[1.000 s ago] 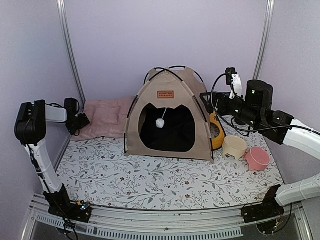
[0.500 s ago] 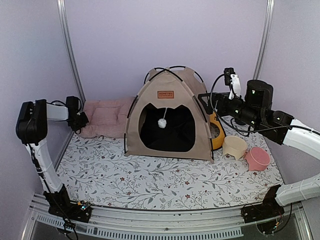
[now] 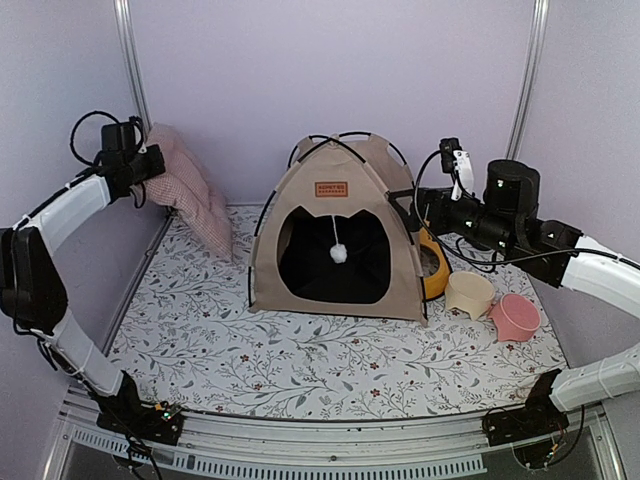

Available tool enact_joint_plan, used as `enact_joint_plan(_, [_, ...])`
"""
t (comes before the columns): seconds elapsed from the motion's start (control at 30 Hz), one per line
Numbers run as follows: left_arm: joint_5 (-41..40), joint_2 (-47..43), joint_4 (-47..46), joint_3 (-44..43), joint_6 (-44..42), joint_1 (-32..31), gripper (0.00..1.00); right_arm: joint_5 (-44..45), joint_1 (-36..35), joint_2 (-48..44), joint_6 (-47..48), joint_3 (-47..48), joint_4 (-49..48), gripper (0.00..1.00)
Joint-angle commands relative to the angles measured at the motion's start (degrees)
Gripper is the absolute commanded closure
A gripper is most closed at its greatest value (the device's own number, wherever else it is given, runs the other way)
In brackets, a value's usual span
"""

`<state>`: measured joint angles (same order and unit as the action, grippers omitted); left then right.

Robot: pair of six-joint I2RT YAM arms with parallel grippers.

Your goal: Set up the pet tent

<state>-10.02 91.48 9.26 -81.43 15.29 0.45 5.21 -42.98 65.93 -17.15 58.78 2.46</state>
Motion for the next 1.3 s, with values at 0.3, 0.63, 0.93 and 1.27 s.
enact_joint_plan(0.3, [10.7,-15.8,-17.3,-7.5,-9.4,-10.8,1.00,-8.3,0.2,3.7,-3.9,4.7,-4.4,0.01])
enact_joint_plan(0.63, [22.9,-18.2,-29.4,-15.0,-6.0,-16.6,1.00,-7.6,0.2,4.8,-5.5,7.1,-6.2,0.01])
enact_joint_plan(0.93, [34.1,-10.8,-34.9,-21.2,4.6,-22.7,1.00,-11.1,4.0,2.9,-10.8,5.6,-11.1,0.01])
enact_joint_plan(1.27, [17.7,-12.5,-30.2,-4.2,6.9,-30.7,1.00,-12.8,6.1,-3.8,-15.1,-3.9,-17.4,0.01])
